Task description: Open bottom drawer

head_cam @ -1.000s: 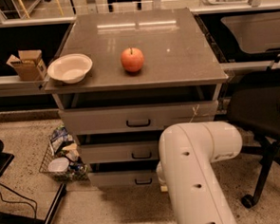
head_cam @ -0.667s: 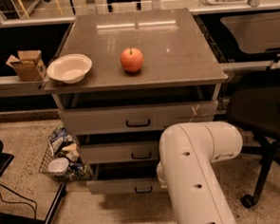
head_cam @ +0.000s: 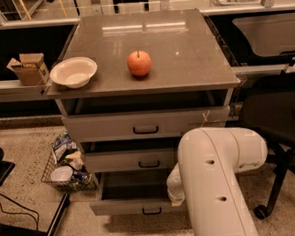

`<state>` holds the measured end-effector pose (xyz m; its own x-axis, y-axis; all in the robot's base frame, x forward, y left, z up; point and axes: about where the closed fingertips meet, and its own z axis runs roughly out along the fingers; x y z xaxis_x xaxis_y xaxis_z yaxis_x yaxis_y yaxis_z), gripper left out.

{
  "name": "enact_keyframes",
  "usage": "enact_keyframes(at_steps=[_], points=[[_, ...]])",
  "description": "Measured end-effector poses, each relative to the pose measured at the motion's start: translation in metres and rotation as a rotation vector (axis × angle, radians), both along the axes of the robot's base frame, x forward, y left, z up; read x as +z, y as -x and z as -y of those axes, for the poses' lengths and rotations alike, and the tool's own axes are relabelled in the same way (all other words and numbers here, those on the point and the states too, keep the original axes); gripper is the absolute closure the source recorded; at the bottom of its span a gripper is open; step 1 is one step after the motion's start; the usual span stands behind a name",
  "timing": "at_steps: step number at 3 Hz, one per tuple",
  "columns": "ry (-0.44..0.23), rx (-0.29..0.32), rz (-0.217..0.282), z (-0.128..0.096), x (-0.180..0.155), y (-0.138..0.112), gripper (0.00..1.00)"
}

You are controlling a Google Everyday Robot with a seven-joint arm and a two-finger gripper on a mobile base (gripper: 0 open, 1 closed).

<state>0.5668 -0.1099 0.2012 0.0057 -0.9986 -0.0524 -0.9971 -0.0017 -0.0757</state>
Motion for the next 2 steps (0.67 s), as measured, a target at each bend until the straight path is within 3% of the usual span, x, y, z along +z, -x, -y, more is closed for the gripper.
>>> enact_keyframes(at_steps=[1,2], points=[[0.001,0.02,-0.052,0.0,0.0,0.02,1.0],[0.001,0.02,-0.052,0.0,-0.0005,0.0199,0.77]])
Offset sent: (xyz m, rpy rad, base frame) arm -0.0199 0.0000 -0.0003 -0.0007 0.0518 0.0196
